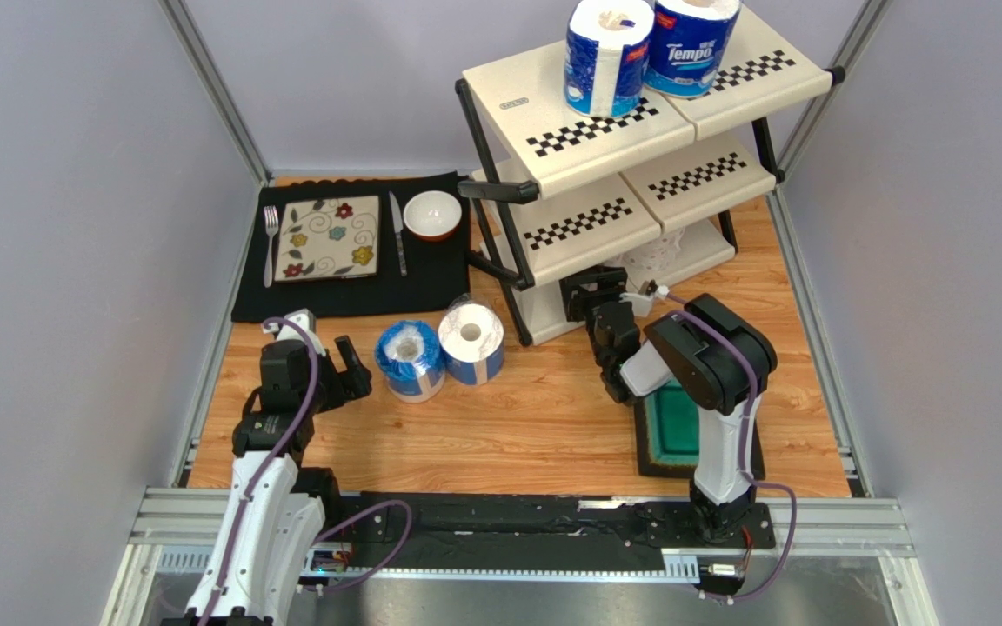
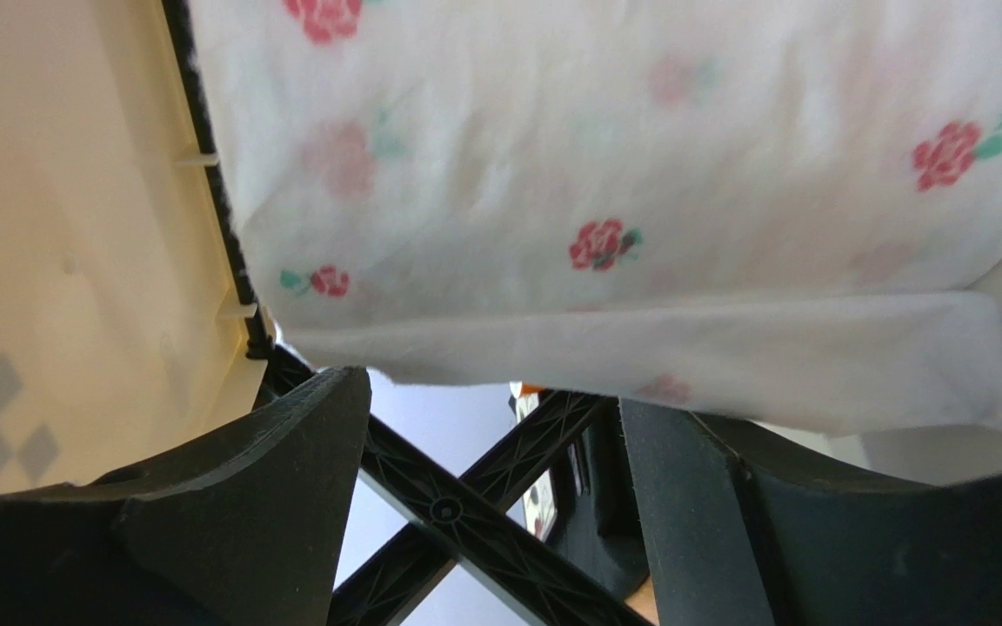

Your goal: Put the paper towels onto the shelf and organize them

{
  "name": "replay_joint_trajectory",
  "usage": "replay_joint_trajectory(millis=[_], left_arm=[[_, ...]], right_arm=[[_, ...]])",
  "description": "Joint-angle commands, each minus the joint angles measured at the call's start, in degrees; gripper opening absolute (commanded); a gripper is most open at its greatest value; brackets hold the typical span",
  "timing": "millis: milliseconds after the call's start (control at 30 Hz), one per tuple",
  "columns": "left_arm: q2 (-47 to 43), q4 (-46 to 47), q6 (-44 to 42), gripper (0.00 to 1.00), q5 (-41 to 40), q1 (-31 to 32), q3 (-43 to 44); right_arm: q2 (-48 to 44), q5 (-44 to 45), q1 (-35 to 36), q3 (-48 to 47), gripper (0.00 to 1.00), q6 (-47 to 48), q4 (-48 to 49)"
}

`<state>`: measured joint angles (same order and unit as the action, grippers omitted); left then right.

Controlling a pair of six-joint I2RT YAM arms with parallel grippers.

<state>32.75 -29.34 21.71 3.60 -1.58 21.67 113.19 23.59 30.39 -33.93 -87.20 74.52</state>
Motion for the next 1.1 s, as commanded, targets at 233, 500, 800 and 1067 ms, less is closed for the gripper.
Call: replay_joint_trajectory(millis=[233,500,800,1067], left_arm=[[0.2,1.6,-0.9,0.95,0.2,0.1,-0.1],[0.3,1.7,-0.9,0.95,0.3,0.0,-0.2],[0.2,1.6,-0.9,0.95,0.1,0.1,-0.2],[0.2,1.6,-0.9,0.94,-0.2,0.0,-0.1]], right_arm=[[-0.2,3.6,-3.0,1.1,0.73,1.2,11.8],[-0.4,2.9,-4.8,1.1,0.73,1.4,11.7],[-0.7,0.1,-5.7,0.7,0.73,3.5,11.7],[-2.4,-9.1,-5.3,1.8,0.74,4.4,11.8]])
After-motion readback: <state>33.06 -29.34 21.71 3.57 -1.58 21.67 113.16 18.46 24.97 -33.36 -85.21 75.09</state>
